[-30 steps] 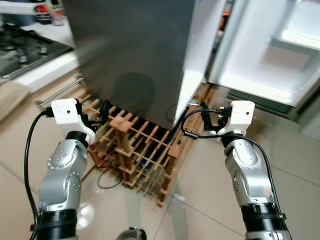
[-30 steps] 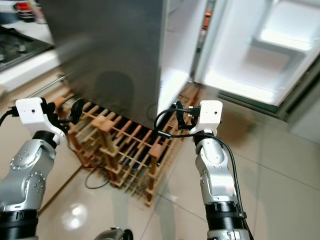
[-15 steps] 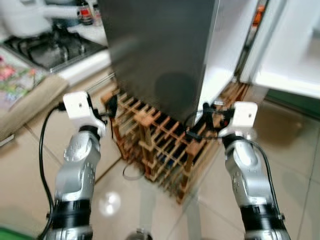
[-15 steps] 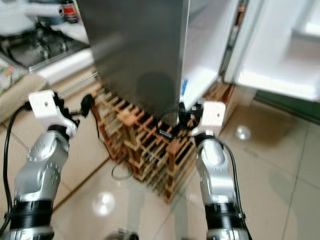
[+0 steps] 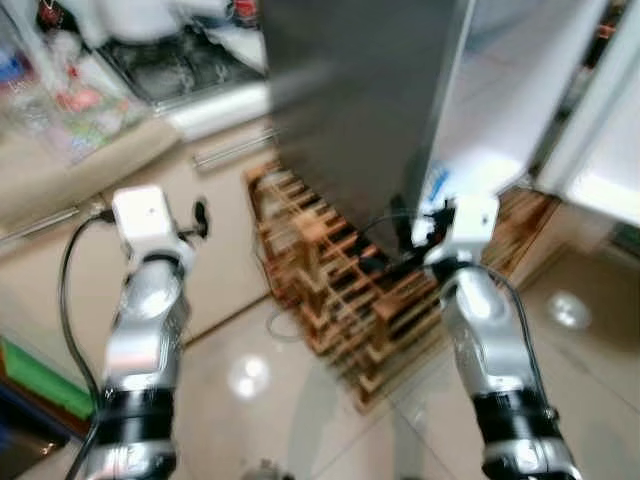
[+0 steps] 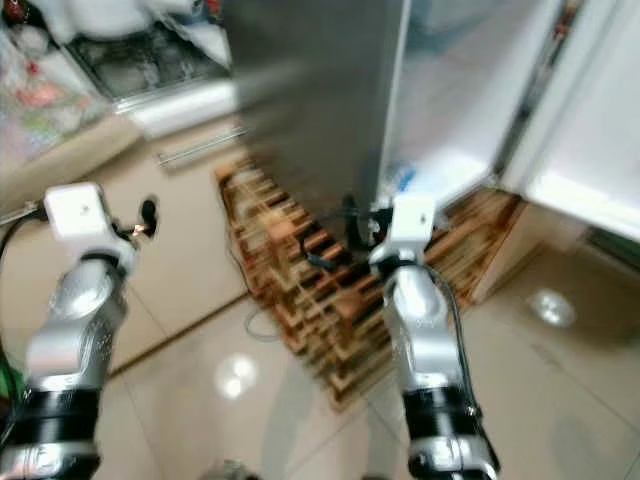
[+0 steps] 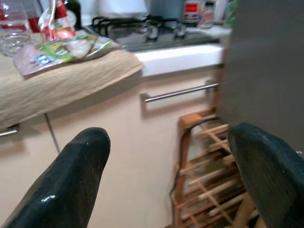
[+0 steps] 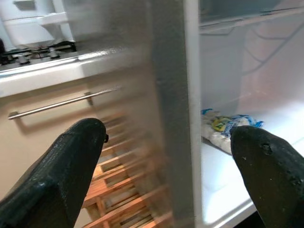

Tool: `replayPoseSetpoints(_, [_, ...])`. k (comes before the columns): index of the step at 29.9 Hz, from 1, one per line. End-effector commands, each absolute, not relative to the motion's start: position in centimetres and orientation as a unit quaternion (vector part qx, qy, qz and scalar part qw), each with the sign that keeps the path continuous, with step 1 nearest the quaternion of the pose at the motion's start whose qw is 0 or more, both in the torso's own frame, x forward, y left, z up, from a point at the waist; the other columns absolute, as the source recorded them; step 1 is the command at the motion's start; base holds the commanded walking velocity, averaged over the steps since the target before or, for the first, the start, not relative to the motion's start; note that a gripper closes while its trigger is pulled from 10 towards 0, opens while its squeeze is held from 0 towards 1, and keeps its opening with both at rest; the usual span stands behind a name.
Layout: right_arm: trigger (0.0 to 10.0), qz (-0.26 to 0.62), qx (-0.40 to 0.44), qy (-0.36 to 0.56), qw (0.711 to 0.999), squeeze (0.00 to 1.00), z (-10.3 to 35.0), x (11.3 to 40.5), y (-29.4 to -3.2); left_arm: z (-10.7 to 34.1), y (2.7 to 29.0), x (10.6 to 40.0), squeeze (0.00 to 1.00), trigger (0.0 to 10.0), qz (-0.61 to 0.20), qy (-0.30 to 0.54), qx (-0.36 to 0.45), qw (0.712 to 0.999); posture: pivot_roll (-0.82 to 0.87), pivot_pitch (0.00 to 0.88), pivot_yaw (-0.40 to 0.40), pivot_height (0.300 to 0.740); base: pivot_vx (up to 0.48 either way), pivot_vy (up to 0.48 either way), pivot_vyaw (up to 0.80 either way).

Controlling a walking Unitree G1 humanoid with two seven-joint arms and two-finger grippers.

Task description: Restocking fridge

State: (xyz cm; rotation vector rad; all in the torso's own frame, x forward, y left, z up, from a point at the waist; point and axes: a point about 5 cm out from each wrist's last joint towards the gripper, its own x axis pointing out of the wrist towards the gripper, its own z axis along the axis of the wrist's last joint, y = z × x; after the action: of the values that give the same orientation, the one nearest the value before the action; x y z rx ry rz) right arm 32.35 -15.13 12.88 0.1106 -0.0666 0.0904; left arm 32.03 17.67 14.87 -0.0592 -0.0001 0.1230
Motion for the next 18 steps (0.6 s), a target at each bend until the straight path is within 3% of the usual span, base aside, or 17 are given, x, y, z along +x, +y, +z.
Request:
replayPoseSetpoints(1, [10.0,0.048,0.065,-0.044,0.996,0.00,13.3,32.6,-14.9,15.3,17.9,32.2,0.00,10.0,0.051,-0.012,-0.038,0.998,-0.04,0.000,0.059,0.740,0.000,0.000,0.56])
replayPoseSetpoints(18, [10.0,0.090,0.061,-0.024,0.994,0.00,12.7,33.0,-14.9,15.6,16.7,31.8,0.00,10.0,0.054,-0.044,-0.033,0.997,-0.02,0.000,0.003,0.740,0.000,0.000,0.56])
